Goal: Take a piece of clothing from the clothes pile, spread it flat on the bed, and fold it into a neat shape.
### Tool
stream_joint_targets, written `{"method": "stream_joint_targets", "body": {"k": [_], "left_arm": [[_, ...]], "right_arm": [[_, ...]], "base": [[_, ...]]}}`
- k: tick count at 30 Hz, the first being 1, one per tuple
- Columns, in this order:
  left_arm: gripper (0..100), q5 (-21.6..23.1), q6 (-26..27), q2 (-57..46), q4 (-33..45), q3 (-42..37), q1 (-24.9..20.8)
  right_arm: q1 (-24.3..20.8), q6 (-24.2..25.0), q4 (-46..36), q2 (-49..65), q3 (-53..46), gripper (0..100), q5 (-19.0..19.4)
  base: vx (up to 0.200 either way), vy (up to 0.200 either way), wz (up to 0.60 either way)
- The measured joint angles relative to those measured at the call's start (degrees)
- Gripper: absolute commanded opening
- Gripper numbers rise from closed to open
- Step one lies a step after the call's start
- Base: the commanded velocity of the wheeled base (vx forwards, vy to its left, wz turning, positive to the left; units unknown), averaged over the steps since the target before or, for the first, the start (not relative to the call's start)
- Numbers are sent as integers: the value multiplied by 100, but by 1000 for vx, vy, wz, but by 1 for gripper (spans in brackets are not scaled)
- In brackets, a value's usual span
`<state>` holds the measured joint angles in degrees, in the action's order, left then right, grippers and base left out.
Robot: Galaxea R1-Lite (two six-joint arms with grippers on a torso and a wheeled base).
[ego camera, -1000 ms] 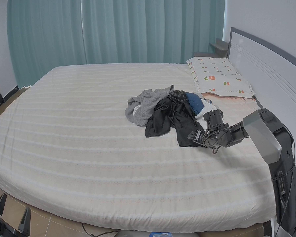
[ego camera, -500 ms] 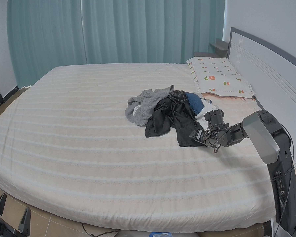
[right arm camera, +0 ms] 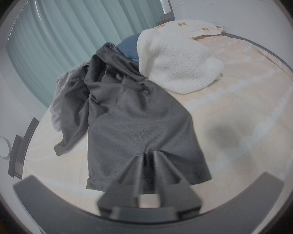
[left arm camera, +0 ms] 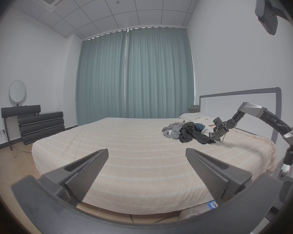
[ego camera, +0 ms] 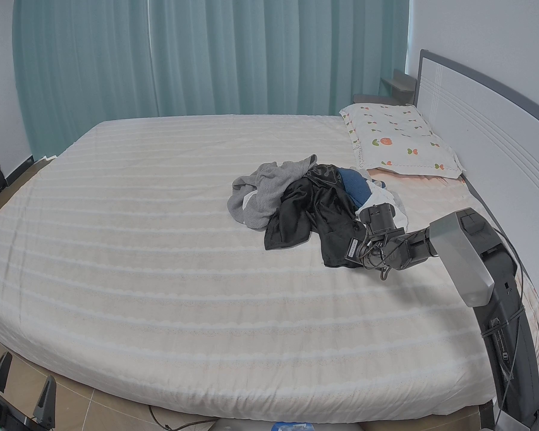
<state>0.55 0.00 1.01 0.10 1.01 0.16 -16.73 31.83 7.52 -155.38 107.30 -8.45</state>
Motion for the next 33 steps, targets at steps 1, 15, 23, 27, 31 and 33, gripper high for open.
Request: {"method": "stream_joint_targets", "body": {"k": [1,15,23,27,31,33], "left_arm": [[100,2,0,0,0,0,0],[100,0,0,0,0,0,0],[100,-1,0,0,-2,0,0],[100,-1,0,0,0,0,0],[100,-1,0,0,0,0,0],[100,-1,0,0,0,0,0]], "right_arm": [[-13,7,0,-13,17,0,5],[27,629,96,706,-1122,0,692],[276,651,934,1418,-2415,0,1315],[397,653,1097,1527,-2582,0,1392],[405,660,1141,1501,-2498,100,1424],[402,670,1150,1437,-2406,100,1421]], "base": [[0,0,0],[0,0,0],[0,0,0],[0,0,0],[0,0,0],[0,0,0]]}}
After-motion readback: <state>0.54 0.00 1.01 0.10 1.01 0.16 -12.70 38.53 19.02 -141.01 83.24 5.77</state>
